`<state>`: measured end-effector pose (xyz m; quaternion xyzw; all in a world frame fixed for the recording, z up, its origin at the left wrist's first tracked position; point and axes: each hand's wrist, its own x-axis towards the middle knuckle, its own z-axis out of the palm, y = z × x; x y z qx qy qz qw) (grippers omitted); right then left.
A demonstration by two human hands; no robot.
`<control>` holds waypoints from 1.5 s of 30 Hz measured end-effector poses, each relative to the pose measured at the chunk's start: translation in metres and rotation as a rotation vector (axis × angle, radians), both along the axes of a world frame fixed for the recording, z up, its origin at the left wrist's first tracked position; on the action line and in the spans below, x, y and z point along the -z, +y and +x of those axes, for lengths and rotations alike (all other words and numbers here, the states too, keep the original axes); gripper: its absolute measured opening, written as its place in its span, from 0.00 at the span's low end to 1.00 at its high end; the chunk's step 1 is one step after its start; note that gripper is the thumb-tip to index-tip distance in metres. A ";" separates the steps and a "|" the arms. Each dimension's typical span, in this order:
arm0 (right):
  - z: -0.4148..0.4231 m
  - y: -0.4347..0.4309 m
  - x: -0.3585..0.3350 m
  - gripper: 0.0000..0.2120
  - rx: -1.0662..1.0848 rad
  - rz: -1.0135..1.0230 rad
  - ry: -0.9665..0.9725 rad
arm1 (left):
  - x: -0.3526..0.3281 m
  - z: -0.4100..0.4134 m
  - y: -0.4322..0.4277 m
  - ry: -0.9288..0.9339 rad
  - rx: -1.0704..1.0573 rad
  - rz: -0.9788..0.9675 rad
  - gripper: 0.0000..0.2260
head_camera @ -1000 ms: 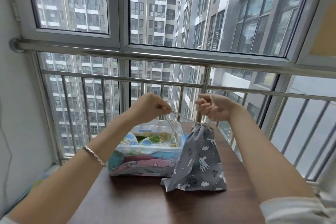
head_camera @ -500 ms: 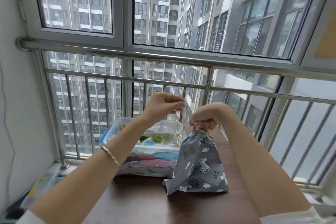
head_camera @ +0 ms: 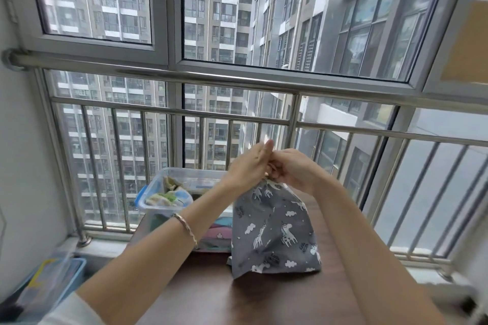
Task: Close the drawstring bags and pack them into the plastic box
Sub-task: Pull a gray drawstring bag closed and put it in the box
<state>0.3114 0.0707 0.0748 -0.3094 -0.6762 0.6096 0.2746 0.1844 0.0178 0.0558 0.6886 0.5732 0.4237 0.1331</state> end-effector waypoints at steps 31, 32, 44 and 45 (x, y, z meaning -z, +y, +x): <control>0.018 -0.023 -0.003 0.10 0.214 0.689 -0.344 | -0.032 -0.036 -0.014 0.138 0.149 -0.224 0.12; 0.019 -0.021 -0.003 0.11 0.174 0.537 -0.277 | -0.031 -0.037 -0.014 0.143 0.147 -0.204 0.11; 0.021 -0.021 0.016 0.14 0.270 0.524 0.000 | -0.020 -0.023 -0.014 -0.142 0.092 -0.180 0.11; 0.021 -0.022 0.017 0.16 0.299 0.590 0.003 | -0.020 -0.023 -0.013 -0.162 0.089 -0.197 0.11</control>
